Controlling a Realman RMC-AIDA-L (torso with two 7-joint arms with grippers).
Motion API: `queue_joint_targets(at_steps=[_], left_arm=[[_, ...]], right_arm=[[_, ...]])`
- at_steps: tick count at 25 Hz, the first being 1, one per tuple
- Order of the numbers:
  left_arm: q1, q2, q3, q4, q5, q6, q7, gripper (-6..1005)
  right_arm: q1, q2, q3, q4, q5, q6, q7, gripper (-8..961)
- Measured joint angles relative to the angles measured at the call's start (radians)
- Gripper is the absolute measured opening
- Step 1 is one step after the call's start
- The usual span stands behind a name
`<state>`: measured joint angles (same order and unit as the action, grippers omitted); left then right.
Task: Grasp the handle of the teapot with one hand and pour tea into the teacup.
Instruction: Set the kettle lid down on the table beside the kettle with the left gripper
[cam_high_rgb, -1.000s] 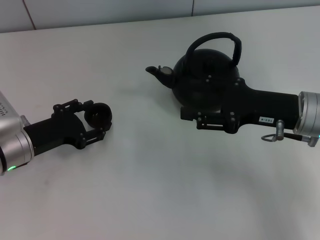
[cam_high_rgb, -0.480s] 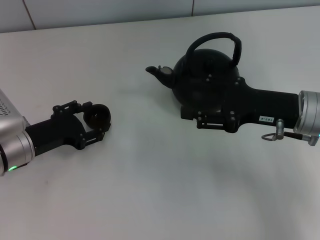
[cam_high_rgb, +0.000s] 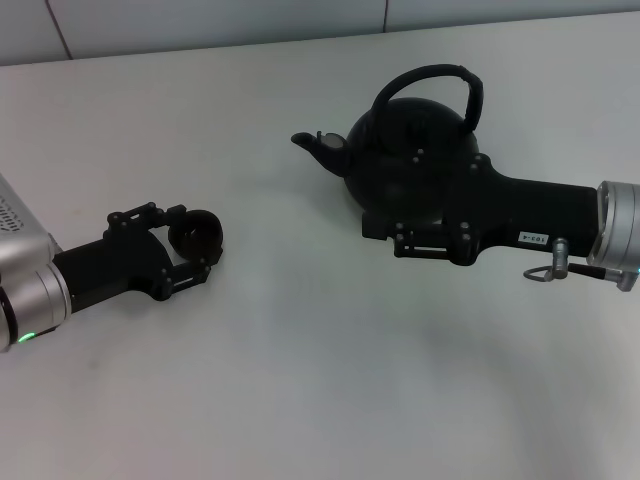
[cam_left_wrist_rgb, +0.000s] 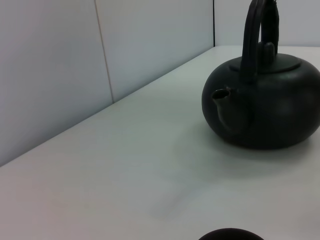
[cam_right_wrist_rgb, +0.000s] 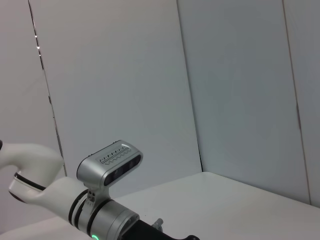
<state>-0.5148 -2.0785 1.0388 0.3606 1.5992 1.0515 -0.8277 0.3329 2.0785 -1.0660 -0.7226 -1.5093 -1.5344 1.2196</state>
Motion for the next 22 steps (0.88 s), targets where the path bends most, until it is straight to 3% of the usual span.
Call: queue_joint_targets(at_steps=[22], left_arm=[[-0.022,0.0,0.016,-0.028,0.002,-0.039,-0.013,702]], right_arm=[[0.0,0.0,0.0,0.0,0.0,0.0,0.0,752]])
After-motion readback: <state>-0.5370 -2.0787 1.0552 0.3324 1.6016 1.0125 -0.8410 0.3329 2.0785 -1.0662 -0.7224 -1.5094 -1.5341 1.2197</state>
